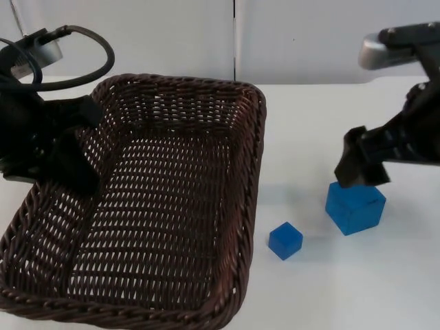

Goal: Pick up the basket with the left hand and place the largest block into the basket with the right hand.

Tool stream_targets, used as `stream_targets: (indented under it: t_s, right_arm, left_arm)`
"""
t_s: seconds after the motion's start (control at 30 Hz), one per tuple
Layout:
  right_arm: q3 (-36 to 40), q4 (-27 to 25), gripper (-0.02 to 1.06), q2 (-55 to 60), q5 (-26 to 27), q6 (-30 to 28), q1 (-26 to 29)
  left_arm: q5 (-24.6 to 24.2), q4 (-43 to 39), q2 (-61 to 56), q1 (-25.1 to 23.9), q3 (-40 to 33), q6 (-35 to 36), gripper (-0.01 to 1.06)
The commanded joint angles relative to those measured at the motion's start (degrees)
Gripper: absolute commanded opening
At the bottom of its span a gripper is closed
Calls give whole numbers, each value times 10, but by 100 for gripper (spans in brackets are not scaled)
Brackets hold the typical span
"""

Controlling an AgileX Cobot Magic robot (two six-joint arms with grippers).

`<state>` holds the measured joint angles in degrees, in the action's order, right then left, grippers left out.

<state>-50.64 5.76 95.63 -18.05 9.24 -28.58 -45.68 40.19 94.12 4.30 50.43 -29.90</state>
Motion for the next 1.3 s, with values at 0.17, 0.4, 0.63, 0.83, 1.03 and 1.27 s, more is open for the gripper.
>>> stream_targets:
  t_s: [0.17,0.4,0.63,0.83,1.03,1.27]
  right_arm:
    - [-3,3,105,62,74,32,18]
    - [-6,3,105,112,134,32,22]
    - [-34,3,105,161,148,32,22]
    - [-68,3,105,190,148,32,22]
    - [-72,3,100,200,144,32,22]
    - [-72,3,80,201,121,32,22]
  left_arm:
    - [0,14,-9,3,1,2,0]
    - [1,14,-9,3,1,2,0]
    - [1,14,-9,3,1,2,0]
    - [1,13,-9,3,1,2,0]
    - [1,13,-9,3,1,2,0]
    - [1,13,-9,3,1,2,0]
